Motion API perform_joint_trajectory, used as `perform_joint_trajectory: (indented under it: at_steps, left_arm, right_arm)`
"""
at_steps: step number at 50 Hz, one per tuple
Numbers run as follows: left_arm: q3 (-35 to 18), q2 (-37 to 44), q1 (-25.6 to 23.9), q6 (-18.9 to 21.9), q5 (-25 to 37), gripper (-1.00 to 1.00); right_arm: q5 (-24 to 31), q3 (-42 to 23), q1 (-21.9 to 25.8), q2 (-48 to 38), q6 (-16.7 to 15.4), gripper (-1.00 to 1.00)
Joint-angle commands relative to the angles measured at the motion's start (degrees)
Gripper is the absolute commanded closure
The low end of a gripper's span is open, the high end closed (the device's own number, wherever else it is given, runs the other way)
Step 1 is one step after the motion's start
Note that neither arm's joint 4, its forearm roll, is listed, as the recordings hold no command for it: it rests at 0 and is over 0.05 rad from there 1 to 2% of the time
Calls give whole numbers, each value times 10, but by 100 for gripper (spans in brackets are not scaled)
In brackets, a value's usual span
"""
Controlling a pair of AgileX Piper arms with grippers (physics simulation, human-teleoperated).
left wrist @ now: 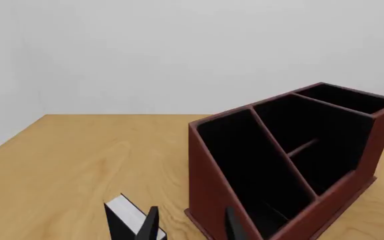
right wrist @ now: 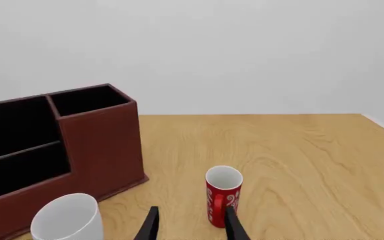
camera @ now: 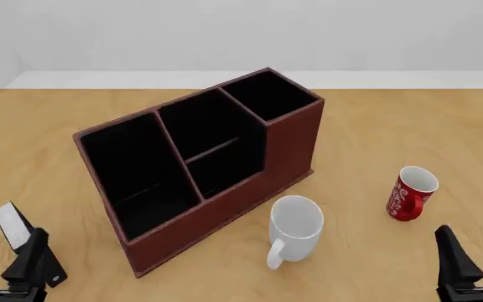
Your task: Pick up the red mug and place it to the right of the caddy.
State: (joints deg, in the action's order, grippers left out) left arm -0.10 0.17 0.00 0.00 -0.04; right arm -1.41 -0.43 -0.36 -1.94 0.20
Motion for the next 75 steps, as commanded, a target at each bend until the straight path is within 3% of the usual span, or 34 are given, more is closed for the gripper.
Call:
perform_joint_trajectory:
  at_steps: [1, 5, 6, 9, 14, 17, 21, 30, 31, 43, 58, 75]
  left_arm:
    - [-2, 3, 0, 0, -1, -100]
    - [-1, 3, 0, 0, -1, -100]
    - [-2, 3, 0, 0, -1, -100]
    - [-1, 3, 0, 0, -1, -100]
    - [-1, 3, 0, 0, -1, -100]
    - [-1, 3, 0, 0, -1, -100]
    - [-1, 3, 0, 0, -1, -100]
    - [-1, 3, 0, 0, -1, -100]
    - [-1, 3, 0, 0, -1, -100]
    - [-1, 3, 0, 0, -1, -100]
    - [-1, 3, 0, 0, -1, -100]
    - [-2, 3, 0, 0, -1, -100]
  right_arm:
    - [65, -41, 8, 7, 5, -100]
    - [111, -80, 3, 1, -16, -100]
    - [105, -85, 23, -28, -18, -100]
    - [125, -104, 27, -21, 5, -100]
    - [108, -108, 33, -56, 0, -100]
    - [69, -99, 30, -111, -6, -100]
    - [29, -94, 34, -172, 11, -100]
    - [-29, -97, 10, -278, -20, -100]
    - [-39, -95, 5, -297, -7, -100]
    - [-68, -97, -24, -326, -14, -100]
    - [-193, -91, -35, -480, 4, -100]
    - [-237, -89, -55, -532, 13, -100]
